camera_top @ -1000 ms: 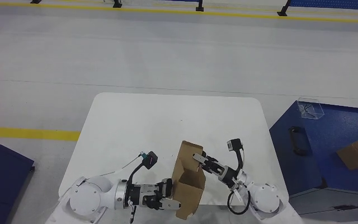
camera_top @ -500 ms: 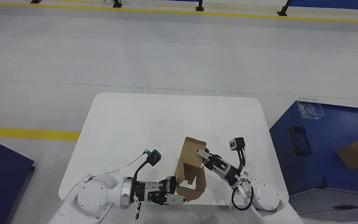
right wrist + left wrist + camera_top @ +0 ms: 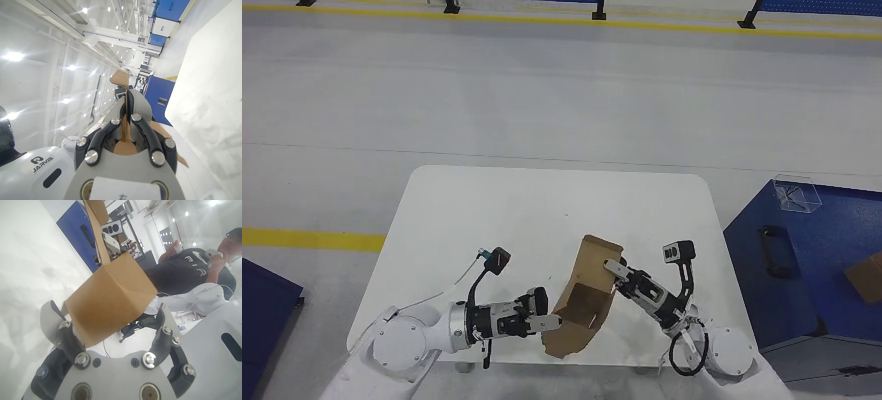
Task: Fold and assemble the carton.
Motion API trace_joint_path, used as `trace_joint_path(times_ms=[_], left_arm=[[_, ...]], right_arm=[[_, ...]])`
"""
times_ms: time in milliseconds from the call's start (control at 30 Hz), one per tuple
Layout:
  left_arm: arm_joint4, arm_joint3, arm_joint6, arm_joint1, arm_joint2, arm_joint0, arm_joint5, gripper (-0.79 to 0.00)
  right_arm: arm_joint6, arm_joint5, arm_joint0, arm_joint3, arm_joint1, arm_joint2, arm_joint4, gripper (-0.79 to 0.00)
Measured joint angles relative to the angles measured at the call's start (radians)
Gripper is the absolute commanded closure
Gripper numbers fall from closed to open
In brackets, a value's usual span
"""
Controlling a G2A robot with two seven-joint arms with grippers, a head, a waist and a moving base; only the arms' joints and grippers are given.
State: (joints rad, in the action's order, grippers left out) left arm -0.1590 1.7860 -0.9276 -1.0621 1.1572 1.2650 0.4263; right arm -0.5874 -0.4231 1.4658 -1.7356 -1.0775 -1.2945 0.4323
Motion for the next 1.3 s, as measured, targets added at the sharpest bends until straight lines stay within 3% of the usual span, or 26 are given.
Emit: trace_joint_path(times_ms=[233, 433, 567, 700, 800, 900, 1300], left_arm=[[-0.015, 0.001, 0.007, -0.001, 0.004, 0.005, -0.005, -0.785], [-0.366, -0.092, 0.021, -0.001, 0.085, 0.000, -0.011, -0.785], [-0.713, -0.166, -0.140, -0.011, 0.060, -0.035, -0.146, -0.785], [-1.030, -0.267, -0.321, -0.027, 0.023, -0.093, -0.347, -0.785], [-1.153, -0.336, -0.395, -0.040, -0.017, -0.139, -0.474, -0.785], [-1.174, -0.380, -0.420, -0.054, -0.062, -0.172, -0.527, -0.785], [-1.163, -0.520, -0.533, -0.116, -0.209, -0.261, -0.472, -0.785]], right_arm=[[0.007, 0.008, 0.014, -0.034, -0.003, -0.007, 0.070, 0.000], [-0.072, 0.042, -0.032, 0.046, -0.013, -0.028, 0.342, 0.000], [-0.168, 0.045, -0.064, 0.109, -0.020, -0.037, 0.518, 0.000], [-0.245, 0.004, -0.082, 0.147, -0.029, -0.035, 0.606, 0.000], [-0.283, -0.018, -0.089, 0.157, -0.034, -0.033, 0.638, 0.000], [-0.296, -0.057, -0.087, 0.155, -0.040, -0.030, 0.641, 0.000], [-0.185, -0.324, -0.038, 0.070, -0.064, -0.031, 0.476, 0.000]])
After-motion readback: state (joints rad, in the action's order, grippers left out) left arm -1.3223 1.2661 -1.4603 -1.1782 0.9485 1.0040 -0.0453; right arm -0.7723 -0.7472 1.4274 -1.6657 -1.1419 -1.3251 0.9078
